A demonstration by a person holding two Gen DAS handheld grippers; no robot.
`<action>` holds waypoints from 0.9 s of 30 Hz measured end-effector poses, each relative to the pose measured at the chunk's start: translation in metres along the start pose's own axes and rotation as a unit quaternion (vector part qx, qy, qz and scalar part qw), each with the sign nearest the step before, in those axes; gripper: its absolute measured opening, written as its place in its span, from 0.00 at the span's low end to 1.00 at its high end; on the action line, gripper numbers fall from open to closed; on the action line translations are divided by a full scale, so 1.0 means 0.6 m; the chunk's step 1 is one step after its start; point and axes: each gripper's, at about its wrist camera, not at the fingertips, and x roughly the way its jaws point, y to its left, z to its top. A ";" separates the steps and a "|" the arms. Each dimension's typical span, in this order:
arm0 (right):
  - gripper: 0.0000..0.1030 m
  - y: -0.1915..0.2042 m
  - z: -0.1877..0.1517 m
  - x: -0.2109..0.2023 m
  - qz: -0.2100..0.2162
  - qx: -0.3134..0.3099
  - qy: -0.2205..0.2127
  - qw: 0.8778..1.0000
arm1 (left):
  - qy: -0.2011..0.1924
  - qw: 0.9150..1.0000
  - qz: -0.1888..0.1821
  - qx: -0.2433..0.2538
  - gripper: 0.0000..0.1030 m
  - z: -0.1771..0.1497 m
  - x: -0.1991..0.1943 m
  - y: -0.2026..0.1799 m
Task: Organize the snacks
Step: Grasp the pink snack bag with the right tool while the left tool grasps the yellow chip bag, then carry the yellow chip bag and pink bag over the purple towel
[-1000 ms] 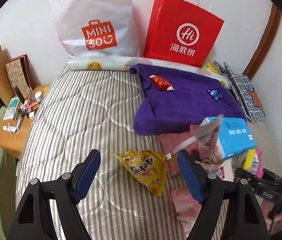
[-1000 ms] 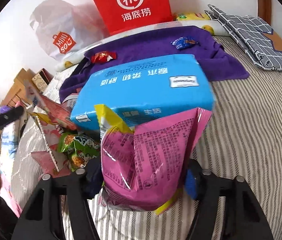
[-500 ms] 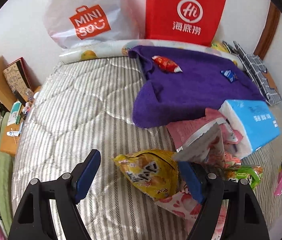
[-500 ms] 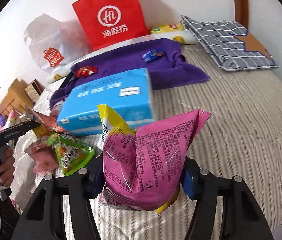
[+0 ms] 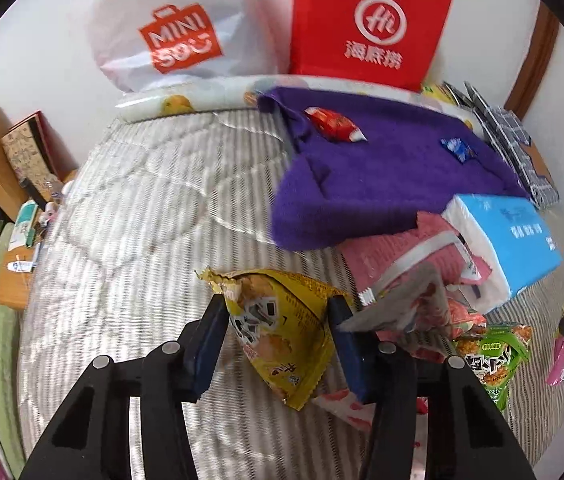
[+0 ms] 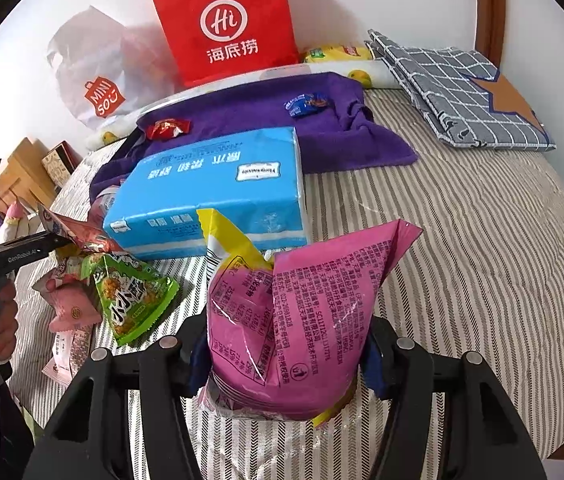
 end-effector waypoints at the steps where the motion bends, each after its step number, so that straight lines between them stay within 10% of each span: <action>1: 0.57 0.000 0.002 -0.004 0.000 -0.001 -0.004 1.000 | -0.004 1.000 0.002 -0.006 0.48 0.001 -0.007 0.008; 27: 0.57 -0.024 -0.009 -0.096 -0.026 0.016 -0.045 0.999 | -0.070 0.996 -0.049 -0.023 0.48 -0.037 -0.158 -0.017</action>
